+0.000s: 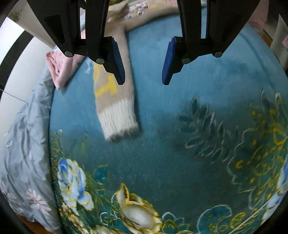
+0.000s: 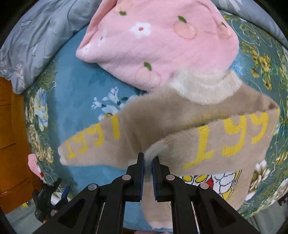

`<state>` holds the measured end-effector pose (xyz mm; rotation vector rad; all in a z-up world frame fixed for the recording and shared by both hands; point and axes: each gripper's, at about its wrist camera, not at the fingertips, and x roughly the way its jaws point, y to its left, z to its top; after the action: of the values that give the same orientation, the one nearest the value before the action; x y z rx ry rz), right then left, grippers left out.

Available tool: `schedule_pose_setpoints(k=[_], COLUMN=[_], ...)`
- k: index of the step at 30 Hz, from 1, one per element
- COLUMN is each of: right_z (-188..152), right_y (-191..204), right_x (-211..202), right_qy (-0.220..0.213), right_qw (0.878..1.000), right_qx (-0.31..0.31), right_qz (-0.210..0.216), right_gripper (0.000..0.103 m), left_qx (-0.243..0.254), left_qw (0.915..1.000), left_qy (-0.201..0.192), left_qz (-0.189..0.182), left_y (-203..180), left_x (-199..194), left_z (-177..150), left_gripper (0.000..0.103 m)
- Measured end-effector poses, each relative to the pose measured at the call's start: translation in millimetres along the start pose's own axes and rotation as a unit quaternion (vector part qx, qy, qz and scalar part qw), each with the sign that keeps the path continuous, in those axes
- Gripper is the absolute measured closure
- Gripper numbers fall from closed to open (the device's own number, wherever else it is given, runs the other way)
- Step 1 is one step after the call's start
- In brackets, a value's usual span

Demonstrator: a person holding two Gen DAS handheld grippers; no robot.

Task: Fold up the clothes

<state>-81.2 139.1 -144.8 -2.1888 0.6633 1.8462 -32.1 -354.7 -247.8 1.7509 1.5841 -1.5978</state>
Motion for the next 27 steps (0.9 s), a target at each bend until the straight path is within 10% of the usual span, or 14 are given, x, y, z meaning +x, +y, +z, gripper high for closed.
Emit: schedule_pose_setpoints(k=[5,10,18,20,21,27], right_z=[5.9,0.2,-22.3,-36.1,-43.2,-74.2], right_y=[10.7,15.2,0.5,-10.7,-16.6,-55.9], right_x=[0.4,-14.9,-53.7,-61.9,-65.7,-82.6], right_qy=[-0.008,-0.035,-0.065,-0.07,-0.071,-0.087], right_qw=[1.0,0.998,0.996,0.996,0.996,0.995], right_qx=[-0.015,-0.04,-0.036,-0.03,-0.029,-0.009], right_qz=[-0.014,0.02,0.039,0.041,0.04,0.042], right_gripper=[0.089,0.058,0.058,0.058,0.058,0.058], left_qx=[0.017,0.012,0.02,0.022,0.031,0.153], left_qw=[0.9998,0.9998,0.9997,0.9996,0.9992,0.9853], left_qy=[-0.004,-0.001,-0.007,-0.015,-0.02,-0.074], left_qz=[0.008,0.012,0.008,0.008,0.015,0.013], left_y=[-13.7,-19.0,-35.0,-39.2,-43.7,-97.5], left_x=[19.2,35.0,52.7,53.7,52.6,16.4], left_z=[19.2,28.7,32.9,32.4,31.4,-0.8], left_gripper=[0.06,0.059,0.061,0.076,0.089,0.09])
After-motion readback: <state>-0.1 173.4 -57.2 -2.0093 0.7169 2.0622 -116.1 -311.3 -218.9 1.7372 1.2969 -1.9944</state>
